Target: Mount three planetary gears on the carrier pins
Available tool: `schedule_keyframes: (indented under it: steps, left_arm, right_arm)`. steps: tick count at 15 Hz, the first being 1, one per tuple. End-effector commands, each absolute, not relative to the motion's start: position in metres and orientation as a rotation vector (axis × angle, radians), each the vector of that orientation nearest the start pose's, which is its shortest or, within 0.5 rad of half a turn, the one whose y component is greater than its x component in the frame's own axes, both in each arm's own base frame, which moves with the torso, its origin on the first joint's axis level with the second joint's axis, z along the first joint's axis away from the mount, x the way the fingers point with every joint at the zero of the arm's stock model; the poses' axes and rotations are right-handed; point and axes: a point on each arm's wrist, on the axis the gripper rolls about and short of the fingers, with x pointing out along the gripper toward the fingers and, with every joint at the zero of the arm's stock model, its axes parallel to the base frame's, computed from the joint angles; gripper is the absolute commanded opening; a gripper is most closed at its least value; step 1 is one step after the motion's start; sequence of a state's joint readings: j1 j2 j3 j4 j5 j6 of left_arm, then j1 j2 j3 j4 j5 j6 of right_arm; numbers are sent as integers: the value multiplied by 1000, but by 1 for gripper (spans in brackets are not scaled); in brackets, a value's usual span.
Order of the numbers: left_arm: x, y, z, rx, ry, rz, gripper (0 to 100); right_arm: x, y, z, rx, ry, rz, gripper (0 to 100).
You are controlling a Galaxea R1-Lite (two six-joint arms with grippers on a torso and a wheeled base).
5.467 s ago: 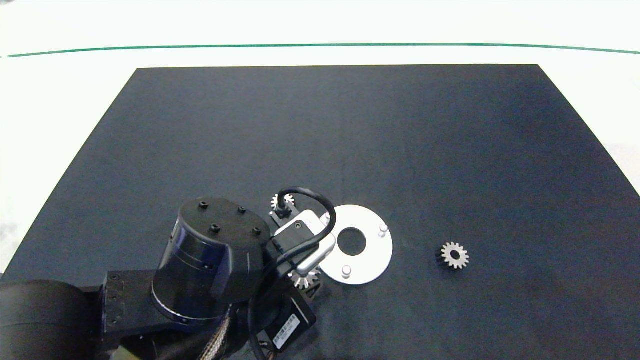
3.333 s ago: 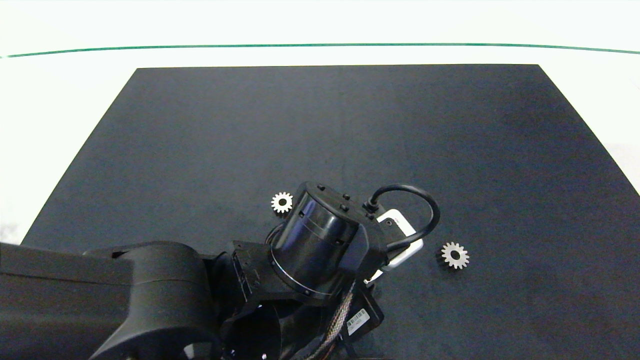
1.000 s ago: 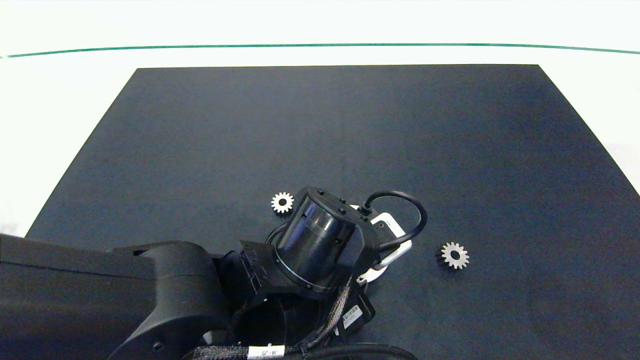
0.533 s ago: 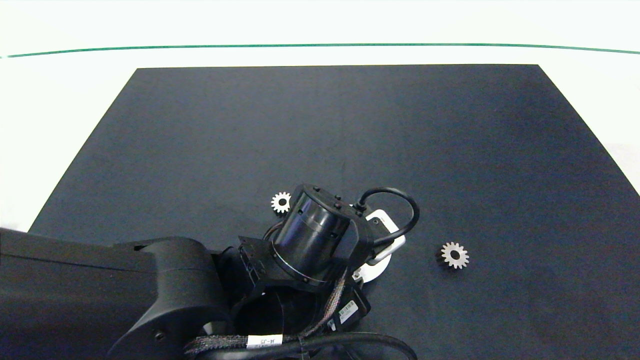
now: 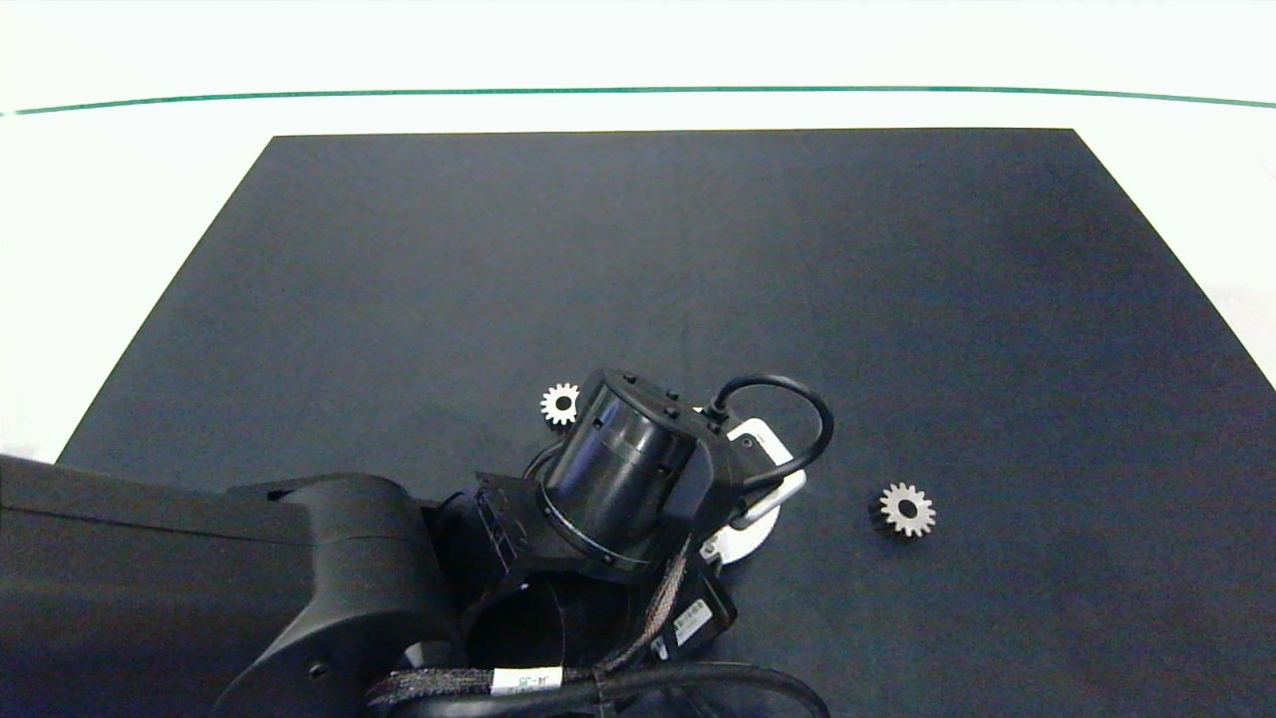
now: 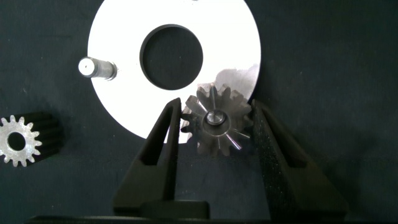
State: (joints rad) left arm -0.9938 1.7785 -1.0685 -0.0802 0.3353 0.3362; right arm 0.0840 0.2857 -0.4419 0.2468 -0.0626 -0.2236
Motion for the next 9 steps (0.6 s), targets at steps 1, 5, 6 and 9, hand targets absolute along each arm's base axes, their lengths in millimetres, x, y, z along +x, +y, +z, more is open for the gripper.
schedule_keyframes:
  steps: [1,5,6,9]
  left_arm:
    - [184,-269,177,714,396,-721,100]
    - [178,-262,201,676,336,-721,100]
    - [178,-258,223,654,275,-714,100]
    - [199,-241,246,687,313,-642,100]
  right_arm:
    - [-25,-4,177,-232,87,32,100]
    - [-25,-4,177,-232,87,32,100]
    - [-25,-4,177,-232,87,32,100]
    - [-25,-4,177,-232,86,31,100]
